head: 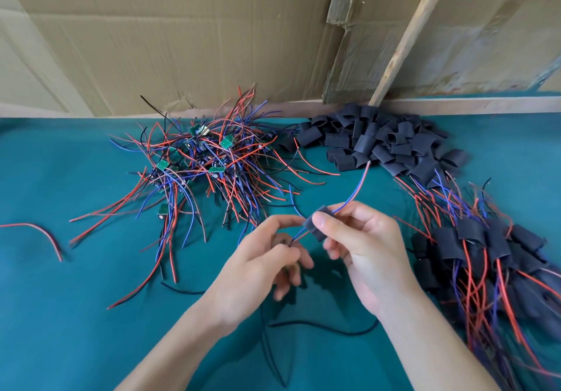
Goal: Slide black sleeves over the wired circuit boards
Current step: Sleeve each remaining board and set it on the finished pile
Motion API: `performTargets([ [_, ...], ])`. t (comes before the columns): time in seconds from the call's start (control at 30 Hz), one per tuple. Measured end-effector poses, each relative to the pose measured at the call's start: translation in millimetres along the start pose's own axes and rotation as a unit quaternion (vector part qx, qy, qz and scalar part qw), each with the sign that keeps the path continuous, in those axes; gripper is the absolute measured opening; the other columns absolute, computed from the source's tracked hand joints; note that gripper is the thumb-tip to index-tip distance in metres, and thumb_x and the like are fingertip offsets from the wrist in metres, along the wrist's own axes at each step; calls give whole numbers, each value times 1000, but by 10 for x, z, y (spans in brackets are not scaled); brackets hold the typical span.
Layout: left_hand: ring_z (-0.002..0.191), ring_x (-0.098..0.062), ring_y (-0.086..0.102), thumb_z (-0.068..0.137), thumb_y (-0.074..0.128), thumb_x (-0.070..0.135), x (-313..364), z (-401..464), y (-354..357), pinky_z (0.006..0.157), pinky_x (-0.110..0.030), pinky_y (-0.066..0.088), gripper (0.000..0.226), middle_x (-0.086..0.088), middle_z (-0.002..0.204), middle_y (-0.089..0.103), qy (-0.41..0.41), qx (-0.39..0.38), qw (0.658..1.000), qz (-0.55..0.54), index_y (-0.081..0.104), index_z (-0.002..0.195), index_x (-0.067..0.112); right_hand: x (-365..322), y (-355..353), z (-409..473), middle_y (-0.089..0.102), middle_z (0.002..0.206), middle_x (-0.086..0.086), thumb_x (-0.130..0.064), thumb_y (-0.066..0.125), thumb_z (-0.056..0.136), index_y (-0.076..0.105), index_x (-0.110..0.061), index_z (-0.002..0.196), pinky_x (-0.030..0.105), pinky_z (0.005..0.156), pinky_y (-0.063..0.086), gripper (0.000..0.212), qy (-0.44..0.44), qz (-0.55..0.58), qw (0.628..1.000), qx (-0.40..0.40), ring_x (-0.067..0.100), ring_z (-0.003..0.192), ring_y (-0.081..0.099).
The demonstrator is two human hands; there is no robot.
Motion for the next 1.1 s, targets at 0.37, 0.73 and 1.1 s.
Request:
performTargets([
  [0.37,76,-22,70,98,63,13,1,20,-78,67,-25,56,15,-18,95,75,10,4,998,-60,77,98,9,-1,29,16,74,81,14,-16,91,66,81,-15,85,22,53,49,22,14,24,998,-48,15,59,60],
  [0.73,80,-27,74,96,61,1,32,43,-200,67,-26,58,13,-23,91,75,57,74,989,-111,63,109,1,46,120,-14,76,89,16,-17,89,67,81,-14,96,24,66,56,31,19,33,996,-85,20,76,71],
  [1.1,60,-22,65,81,75,24,63,36,-229,55,-24,50,24,-10,73,71,79,105,991,-19,63,93,6,171,240,-59,76,90,12,-11,77,77,79,-10,108,23,60,53,31,57,0,991,-117,19,69,66],
])
Point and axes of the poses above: each hand's wrist, its own z-axis towards the middle knuckle, its own y-axis out of the palm, x = y × z, the point moved 8 cm from there along z, towards the middle knuckle
